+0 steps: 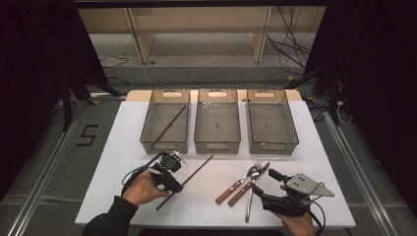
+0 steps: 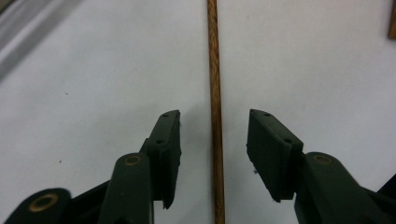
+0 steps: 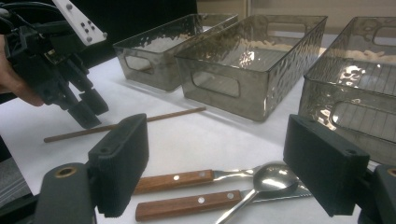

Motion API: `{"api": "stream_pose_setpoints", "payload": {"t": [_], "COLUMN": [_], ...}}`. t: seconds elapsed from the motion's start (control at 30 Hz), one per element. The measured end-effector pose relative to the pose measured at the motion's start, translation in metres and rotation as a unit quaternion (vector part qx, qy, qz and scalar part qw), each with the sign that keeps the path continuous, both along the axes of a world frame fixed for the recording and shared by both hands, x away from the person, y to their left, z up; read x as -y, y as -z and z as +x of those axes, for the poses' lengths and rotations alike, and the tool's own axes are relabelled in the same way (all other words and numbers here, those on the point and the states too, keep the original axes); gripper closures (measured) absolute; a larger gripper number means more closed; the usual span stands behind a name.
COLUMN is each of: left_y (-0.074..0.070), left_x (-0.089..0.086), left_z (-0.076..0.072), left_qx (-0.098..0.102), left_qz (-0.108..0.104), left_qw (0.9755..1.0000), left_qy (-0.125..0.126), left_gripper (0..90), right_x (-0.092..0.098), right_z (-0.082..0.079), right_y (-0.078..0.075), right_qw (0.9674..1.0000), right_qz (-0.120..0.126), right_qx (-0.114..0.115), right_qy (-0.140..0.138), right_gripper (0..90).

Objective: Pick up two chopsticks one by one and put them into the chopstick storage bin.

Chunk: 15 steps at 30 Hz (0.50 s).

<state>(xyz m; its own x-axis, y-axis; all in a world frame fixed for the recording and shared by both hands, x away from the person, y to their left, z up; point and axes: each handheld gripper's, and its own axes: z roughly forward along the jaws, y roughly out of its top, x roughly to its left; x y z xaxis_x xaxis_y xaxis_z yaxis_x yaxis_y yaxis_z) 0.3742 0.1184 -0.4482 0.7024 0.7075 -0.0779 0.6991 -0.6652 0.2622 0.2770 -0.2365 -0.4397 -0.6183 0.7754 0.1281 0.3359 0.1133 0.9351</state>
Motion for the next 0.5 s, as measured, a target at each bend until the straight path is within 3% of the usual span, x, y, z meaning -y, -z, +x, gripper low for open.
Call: {"api": "stream_pose_setpoints", "payload": {"t": [0.27, 0.5], "left_y": [0.007, 0.012], "left_x": [0.003, 0.006], "left_z": [0.000, 0.000], "left_qx": [-0.014, -0.013], "left_qz": [0.015, 0.025], "left_qw": [0.9998, 0.9995], "left_qy": [0.009, 0.013], "left_gripper": [64.0, 69.1], "right_x": [0.000, 0.000], "right_z": [0.000, 0.000], "right_y": [0.000, 0.000], "right_qw": [1.0000, 1.0000], "right_qz": [0.000, -0.002], "right_qx": [0.000, 0.000], "right_qy": [0.000, -0.001], "right_gripper": [22.9, 23.0]}}
